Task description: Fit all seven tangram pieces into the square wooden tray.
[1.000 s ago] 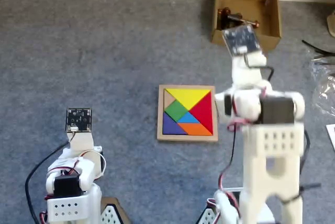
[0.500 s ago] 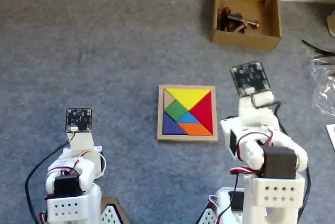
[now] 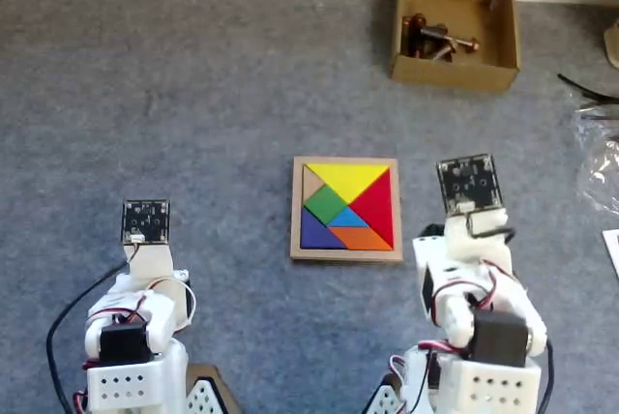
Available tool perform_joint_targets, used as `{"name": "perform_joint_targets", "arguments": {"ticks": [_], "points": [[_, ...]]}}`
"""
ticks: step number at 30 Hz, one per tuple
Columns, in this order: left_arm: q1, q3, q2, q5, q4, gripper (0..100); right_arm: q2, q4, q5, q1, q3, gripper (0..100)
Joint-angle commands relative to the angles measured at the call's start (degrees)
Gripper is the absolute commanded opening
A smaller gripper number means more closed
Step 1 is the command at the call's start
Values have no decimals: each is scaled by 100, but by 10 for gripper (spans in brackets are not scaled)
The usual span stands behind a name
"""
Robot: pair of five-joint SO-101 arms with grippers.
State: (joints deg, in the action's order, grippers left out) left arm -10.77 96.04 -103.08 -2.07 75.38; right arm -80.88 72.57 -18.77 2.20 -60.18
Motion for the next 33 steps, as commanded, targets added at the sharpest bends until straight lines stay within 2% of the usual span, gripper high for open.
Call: {"name": "perform_joint_targets", "arguments": {"ticks": [1,18,33], "points": [[-48,119,40,-9,44,5,-462,-136,-70,13,-171,4],[-48,119,40,-9,44,5,-2387,-127,-79,13,-1473,4],[-48,119,40,-9,44,5,-2431,-136,-70,13,-1798,4]]}}
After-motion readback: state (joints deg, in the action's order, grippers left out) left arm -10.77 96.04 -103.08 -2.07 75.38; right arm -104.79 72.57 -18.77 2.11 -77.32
